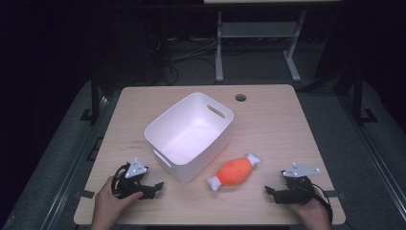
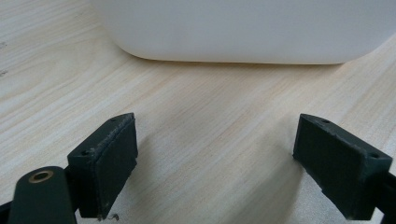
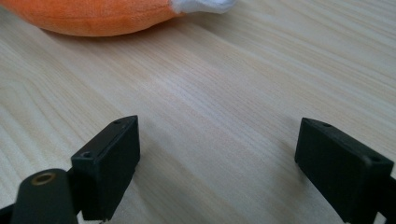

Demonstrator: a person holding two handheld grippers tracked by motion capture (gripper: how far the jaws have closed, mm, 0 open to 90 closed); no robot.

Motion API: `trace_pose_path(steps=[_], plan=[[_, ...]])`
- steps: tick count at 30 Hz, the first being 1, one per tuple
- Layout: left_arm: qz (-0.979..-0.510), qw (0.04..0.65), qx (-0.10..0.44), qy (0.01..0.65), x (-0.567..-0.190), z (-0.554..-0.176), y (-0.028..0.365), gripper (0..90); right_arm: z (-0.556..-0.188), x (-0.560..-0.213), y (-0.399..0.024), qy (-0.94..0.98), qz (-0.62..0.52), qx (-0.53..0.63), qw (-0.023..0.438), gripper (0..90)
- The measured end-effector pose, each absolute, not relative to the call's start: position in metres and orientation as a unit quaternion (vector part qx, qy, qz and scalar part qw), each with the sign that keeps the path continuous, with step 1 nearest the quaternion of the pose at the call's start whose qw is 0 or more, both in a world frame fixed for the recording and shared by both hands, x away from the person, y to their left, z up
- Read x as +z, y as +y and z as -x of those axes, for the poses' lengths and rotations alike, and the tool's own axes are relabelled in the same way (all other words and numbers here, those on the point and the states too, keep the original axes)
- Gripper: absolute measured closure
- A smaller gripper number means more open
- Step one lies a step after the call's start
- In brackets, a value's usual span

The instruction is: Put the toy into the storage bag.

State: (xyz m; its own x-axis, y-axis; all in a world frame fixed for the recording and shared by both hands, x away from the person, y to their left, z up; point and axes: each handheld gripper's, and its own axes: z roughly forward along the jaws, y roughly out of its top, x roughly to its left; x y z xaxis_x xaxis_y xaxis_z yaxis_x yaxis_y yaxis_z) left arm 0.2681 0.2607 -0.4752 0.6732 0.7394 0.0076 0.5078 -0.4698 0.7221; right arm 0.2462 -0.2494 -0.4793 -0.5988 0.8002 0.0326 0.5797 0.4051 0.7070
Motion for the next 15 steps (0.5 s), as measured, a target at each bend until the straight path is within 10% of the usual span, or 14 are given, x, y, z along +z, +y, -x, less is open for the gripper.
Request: trace_pose_path(steps=[15], plan=[[-0.842, 0.358, 0.162, 0.371, -0.4752, -0.2682, 0.2608, 12.8, -0.2448, -0.4786, -0.2500, 0.824, -0.416, 0.349, 0.160, 16.0]])
